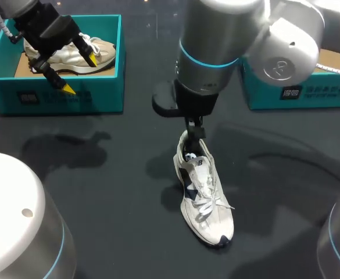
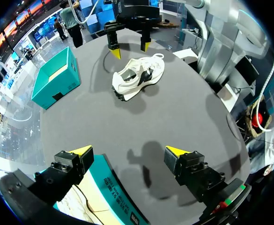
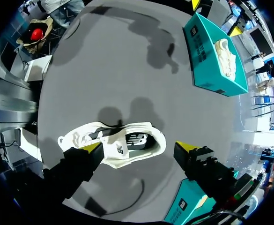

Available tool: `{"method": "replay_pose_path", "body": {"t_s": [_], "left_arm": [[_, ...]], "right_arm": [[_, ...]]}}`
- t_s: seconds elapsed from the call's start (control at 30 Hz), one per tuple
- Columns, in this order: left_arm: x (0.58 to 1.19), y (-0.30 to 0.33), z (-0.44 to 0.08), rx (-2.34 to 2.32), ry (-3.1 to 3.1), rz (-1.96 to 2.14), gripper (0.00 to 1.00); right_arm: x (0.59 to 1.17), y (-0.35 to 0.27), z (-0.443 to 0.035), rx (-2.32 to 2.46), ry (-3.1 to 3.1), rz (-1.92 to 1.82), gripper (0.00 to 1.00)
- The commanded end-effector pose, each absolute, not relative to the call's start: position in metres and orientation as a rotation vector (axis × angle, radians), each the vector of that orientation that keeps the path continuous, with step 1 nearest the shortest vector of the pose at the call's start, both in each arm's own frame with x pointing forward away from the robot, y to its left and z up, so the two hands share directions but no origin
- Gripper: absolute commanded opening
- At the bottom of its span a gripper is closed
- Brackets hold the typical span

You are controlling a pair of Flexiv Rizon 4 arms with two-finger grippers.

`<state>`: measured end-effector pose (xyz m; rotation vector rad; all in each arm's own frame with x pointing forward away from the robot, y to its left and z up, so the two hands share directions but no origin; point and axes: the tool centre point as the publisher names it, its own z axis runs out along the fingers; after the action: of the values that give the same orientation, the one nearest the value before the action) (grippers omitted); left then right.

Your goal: Take the shoe out of the shoebox, open the shoe tongue, remove and reinsert the insole, then place the shoe into the shoebox

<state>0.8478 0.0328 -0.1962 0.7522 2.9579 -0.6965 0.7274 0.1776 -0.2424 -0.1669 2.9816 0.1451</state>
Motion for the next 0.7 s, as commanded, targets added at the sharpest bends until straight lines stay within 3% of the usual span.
{"method": "replay_pose_path", "body": {"t_s": [0.03, 0.7], "left_arm": [[0.847, 0.033, -0.196, 0.753, 2.959, -0.692, 1.0], [0.847, 0.033, -0.196, 0.753, 2.959, -0.692, 1.0]], "right_arm": [[0.743, 0.183, -0.254, -0.199, 2.988, 0.081, 1.0], [0.784, 0.17, -0.302, -0.359, 2.97, 0.058, 1.0]]}}
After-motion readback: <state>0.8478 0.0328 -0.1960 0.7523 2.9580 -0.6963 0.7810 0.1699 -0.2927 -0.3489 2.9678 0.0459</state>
